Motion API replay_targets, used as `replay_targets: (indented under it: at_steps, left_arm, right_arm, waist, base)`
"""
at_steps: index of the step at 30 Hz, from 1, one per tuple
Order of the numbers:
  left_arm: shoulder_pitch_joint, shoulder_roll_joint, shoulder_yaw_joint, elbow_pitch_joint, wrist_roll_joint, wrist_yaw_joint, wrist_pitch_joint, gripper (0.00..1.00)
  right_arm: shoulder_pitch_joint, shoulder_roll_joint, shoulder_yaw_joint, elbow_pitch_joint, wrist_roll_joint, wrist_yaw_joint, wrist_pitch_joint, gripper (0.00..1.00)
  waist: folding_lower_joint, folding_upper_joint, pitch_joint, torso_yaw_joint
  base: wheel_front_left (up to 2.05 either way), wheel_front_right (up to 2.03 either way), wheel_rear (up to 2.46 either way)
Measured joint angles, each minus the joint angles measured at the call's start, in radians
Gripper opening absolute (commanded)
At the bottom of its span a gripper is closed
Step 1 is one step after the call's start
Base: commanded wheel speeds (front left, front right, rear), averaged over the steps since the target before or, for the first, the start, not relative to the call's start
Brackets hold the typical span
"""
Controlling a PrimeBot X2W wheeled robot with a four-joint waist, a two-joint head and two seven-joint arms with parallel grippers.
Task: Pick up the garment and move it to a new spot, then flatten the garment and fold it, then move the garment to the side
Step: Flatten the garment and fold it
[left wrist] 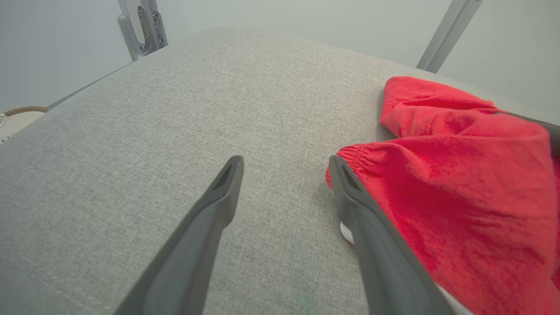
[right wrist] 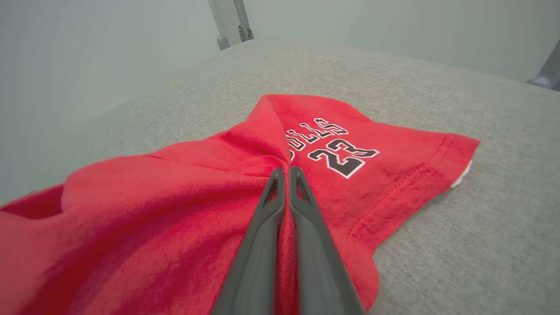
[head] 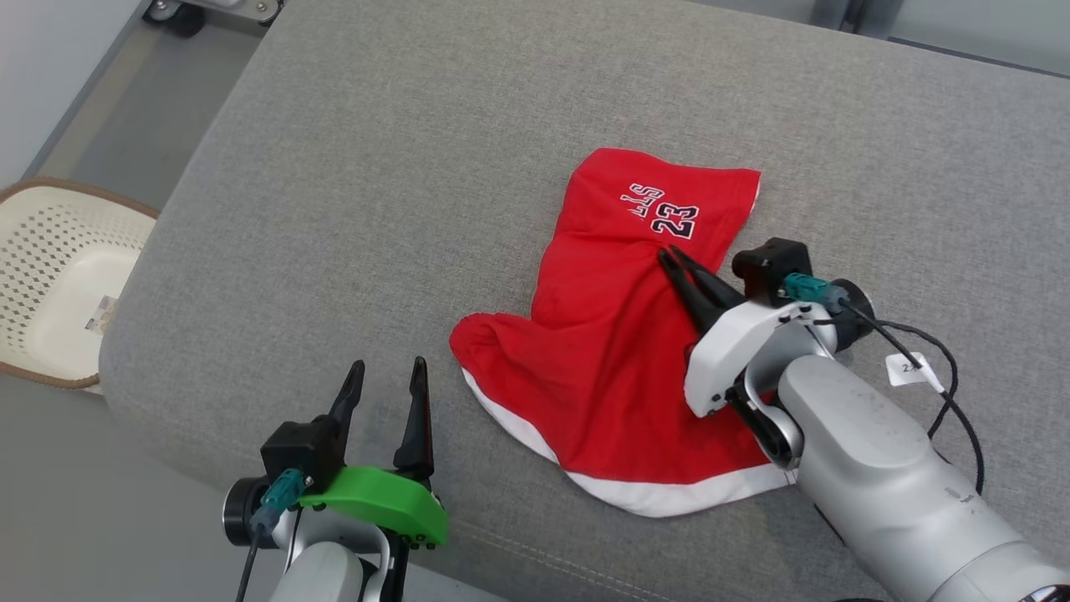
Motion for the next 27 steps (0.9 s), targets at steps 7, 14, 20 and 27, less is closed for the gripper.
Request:
replay_targets:
  at_steps: [7,14,20,27]
  left_arm:
    - [-0.001,0.0,-0.002,0.001,0.007,-0.007,0.0,1.0]
    - [-0.013,-0.001,-0.02,0.01,0.009,-0.012,0.0,1.0]
    - [-0.025,0.0,0.003,0.026,0.029,-0.019,0.0,1.0]
    - [-0.11,0.0,0.079,0.11,0.079,-0.07,0.0,1.0]
  right_arm:
    - [0.002,-0.045,-0.131,0.037,-0.052,0.0,-0.032,0.0]
    - [0.023,-0.02,-0.227,0.083,-0.143,0.0,-0.037,1.0]
    - [0.057,0.006,-0.356,-0.061,-0.202,0.0,-0.04,1.0]
    - [0.245,0.004,-0.441,-0.179,-0.228,0.0,-0.04,1.0]
  waist:
    - [0.0,0.0,-0.011,-0.048]
    - [0.0,0.0,-0.018,-0.095]
    - [0.0,0.0,-0.03,-0.136]
    - [0.0,0.0,-0.05,-0.22]
  base:
    - [0.0,0.0,0.0]
    - [0.0,0.0,0.0]
    - [0.0,0.0,0.0]
    - [0.0,0.0,0.0]
